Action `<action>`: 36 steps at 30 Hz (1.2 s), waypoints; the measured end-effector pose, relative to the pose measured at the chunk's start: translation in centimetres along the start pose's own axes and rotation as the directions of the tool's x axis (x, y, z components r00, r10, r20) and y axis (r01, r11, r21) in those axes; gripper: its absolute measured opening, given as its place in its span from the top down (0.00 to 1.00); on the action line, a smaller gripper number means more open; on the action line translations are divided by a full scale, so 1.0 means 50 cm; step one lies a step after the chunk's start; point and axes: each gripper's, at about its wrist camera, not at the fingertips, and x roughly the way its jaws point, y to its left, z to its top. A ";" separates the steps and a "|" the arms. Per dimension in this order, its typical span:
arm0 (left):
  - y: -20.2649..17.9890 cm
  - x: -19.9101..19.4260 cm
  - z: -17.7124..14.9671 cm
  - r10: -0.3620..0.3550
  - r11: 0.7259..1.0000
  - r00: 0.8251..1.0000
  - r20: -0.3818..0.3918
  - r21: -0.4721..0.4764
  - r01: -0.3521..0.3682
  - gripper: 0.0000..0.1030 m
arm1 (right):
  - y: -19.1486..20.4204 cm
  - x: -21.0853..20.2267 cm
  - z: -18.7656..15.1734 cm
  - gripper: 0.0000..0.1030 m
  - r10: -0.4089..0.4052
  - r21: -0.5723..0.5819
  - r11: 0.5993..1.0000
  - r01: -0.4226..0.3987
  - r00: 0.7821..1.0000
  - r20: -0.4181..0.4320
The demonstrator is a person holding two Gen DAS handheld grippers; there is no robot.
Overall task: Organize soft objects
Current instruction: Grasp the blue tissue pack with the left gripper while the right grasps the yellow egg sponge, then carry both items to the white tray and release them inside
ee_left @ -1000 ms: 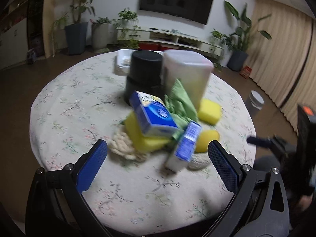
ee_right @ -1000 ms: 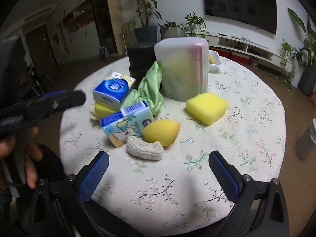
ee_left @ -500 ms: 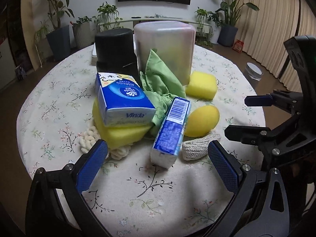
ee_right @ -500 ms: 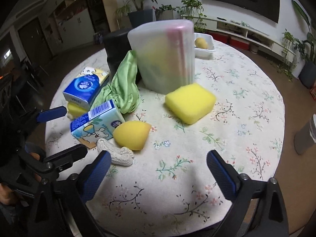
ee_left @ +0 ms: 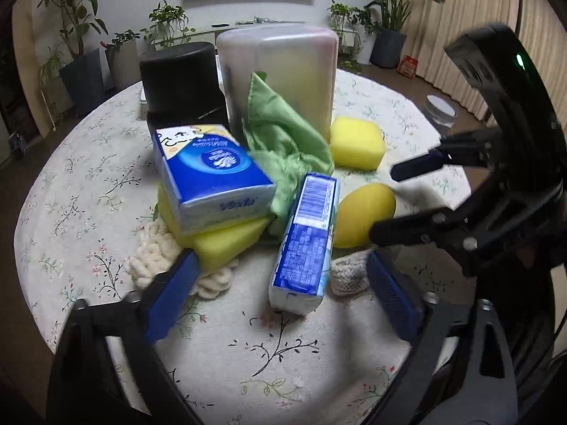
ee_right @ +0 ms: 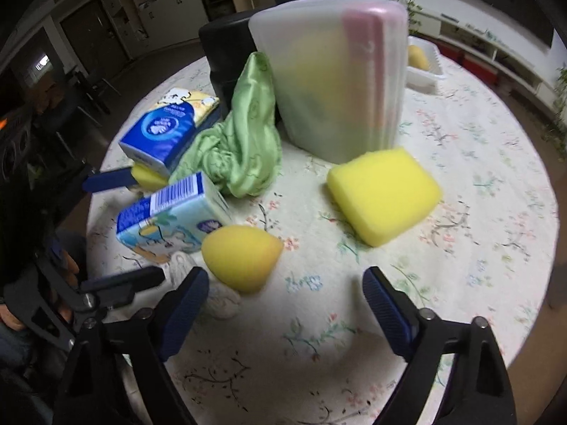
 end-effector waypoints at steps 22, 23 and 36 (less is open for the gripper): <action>-0.017 0.002 -0.027 0.010 1.000 1.000 0.020 0.014 -0.010 0.72 | 0.067 0.037 0.017 0.57 0.106 -0.108 0.988 -0.110 0.994 -0.040; -0.013 -0.003 -0.027 0.002 1.000 1.000 0.026 -0.001 -0.002 0.72 | 0.060 0.031 0.014 0.57 0.111 -0.100 0.989 -0.114 0.993 -0.033; -0.012 -0.072 -0.036 -0.022 0.999 0.994 0.107 -0.048 0.027 0.78 | 0.042 -0.025 -0.005 0.57 0.107 -0.006 0.994 -0.107 0.992 0.071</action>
